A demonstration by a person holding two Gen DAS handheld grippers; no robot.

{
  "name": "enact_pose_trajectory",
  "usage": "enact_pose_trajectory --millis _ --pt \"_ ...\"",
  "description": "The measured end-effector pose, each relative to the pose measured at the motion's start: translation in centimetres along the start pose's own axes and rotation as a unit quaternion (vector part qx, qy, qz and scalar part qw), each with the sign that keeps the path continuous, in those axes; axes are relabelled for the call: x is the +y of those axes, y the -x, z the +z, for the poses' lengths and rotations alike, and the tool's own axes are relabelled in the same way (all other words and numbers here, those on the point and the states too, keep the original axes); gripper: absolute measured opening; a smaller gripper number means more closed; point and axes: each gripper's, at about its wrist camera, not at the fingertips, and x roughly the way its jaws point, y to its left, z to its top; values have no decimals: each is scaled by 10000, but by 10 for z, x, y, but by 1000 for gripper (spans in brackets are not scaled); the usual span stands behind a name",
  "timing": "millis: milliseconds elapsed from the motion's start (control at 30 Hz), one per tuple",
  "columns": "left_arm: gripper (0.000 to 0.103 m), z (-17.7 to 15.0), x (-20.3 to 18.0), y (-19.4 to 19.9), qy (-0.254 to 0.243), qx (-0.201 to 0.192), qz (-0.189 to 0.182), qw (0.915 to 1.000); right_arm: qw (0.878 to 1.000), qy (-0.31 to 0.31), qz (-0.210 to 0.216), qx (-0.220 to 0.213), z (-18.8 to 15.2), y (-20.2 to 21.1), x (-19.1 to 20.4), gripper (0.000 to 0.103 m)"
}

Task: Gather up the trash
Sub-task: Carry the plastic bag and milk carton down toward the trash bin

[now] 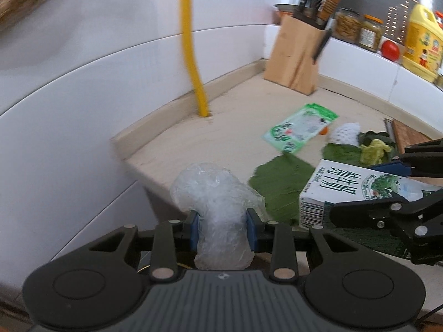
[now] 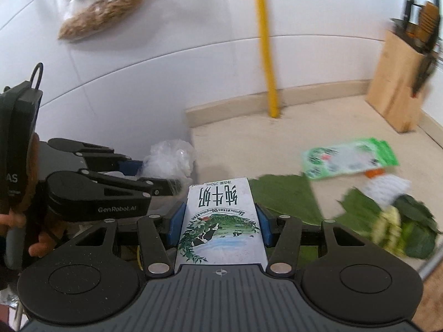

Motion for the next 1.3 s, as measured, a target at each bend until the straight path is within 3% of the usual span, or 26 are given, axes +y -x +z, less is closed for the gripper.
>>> enact_pose_trajectory --millis 400,1300 --pt "29 -27 41 22 352 3 291 9990 9989 301 343 142 5 -26 47 60" --pt "29 -63 92 40 629 -24 404 9972 9988 331 295 189 0 -52 100 60"
